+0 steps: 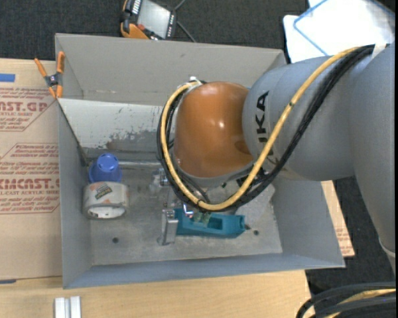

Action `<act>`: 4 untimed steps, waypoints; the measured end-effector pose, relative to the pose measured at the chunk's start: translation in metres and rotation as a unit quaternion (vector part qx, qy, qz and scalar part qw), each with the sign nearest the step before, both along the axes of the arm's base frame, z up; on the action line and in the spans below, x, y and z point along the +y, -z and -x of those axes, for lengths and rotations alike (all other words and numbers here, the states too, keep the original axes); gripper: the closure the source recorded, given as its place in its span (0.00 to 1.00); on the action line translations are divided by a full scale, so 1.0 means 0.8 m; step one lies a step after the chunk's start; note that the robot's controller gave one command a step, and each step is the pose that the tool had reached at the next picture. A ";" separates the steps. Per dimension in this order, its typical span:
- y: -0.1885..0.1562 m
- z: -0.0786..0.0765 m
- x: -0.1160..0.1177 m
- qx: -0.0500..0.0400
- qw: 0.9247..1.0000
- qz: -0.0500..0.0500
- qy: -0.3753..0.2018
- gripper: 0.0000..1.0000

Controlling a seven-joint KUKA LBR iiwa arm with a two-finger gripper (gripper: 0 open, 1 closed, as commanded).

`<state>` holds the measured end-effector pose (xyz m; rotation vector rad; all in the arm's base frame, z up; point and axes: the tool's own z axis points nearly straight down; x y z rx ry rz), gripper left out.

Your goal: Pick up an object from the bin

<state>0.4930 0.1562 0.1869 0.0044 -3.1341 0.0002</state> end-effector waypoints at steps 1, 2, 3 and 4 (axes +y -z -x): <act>-0.006 -0.003 -0.001 -0.004 1.000 -0.001 0.001 0.00; 0.129 -0.037 0.066 -0.009 0.999 0.018 0.036 0.00; 0.132 -0.023 0.093 -0.002 1.000 0.002 0.024 0.00; 0.110 -0.001 0.112 0.001 1.000 0.014 0.016 0.00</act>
Offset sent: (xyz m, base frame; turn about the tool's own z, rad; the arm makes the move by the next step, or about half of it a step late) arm 0.0219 0.0875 -0.1169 0.0542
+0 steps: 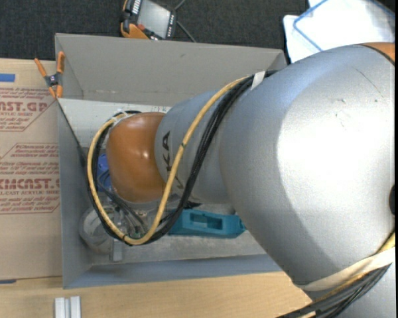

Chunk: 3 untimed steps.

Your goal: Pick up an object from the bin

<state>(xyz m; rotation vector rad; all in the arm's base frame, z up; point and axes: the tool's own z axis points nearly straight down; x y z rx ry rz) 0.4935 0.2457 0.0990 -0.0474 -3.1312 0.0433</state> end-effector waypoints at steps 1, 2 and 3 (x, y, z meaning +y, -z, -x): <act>0.034 -0.039 -0.024 0.002 0.986 -0.005 -0.166 0.00; 0.032 -0.054 -0.014 0.005 0.995 0.007 -0.098 1.00; 0.031 -0.054 -0.014 0.005 0.995 0.007 -0.097 1.00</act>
Offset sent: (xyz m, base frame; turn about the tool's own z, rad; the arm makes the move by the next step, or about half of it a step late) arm 0.0399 -0.0024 -0.0290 -0.1979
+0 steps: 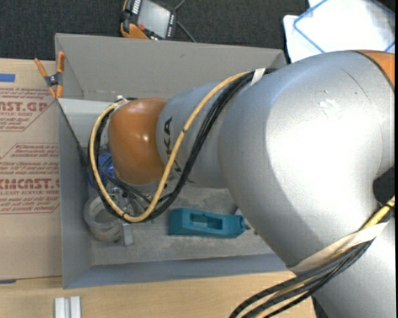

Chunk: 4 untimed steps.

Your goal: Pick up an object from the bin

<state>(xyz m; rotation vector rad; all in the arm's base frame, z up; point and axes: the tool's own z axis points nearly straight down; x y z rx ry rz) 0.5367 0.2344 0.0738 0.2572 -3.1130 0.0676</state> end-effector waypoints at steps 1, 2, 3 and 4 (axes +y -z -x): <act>-0.029 0.005 0.003 0.003 1.000 -0.003 0.001 1.00; -0.069 0.003 0.005 -0.001 1.000 -0.004 0.000 1.00; -0.091 0.003 0.005 0.000 1.000 -0.004 0.000 1.00; -0.103 0.003 0.005 0.000 1.000 -0.004 0.001 1.00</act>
Offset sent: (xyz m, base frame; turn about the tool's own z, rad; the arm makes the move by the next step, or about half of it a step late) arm -0.0033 0.0012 0.0688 0.0027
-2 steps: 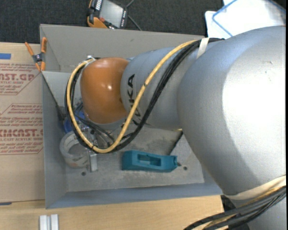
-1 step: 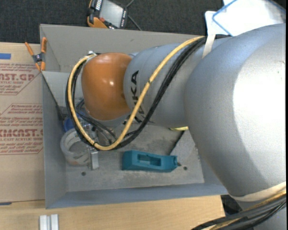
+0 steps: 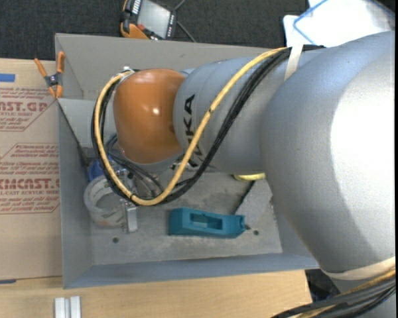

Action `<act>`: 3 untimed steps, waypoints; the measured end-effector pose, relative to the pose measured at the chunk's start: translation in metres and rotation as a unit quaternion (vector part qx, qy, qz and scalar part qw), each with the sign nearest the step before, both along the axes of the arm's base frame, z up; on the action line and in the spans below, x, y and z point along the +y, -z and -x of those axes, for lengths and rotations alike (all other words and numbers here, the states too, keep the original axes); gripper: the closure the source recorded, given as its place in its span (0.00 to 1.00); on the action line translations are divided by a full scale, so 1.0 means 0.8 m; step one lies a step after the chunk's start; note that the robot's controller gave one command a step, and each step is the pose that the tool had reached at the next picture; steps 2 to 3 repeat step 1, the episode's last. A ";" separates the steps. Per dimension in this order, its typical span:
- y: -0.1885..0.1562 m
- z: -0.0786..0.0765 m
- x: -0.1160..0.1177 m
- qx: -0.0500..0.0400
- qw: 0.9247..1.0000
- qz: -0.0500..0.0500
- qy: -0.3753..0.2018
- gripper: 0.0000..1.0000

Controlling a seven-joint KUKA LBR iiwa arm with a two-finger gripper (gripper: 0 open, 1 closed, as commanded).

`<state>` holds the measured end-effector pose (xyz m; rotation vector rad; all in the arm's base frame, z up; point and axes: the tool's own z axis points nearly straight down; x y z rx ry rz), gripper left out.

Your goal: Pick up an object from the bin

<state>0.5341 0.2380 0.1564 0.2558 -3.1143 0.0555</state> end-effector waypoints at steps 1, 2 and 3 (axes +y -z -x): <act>-0.019 0.001 0.000 0.001 1.000 0.001 0.000 1.00; -0.019 0.001 0.000 0.001 1.000 0.001 0.000 1.00; -0.019 0.001 0.000 0.001 1.000 0.001 0.000 1.00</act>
Offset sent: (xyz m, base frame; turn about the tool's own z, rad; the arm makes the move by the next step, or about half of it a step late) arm -0.0006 -0.0003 0.0175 -0.0001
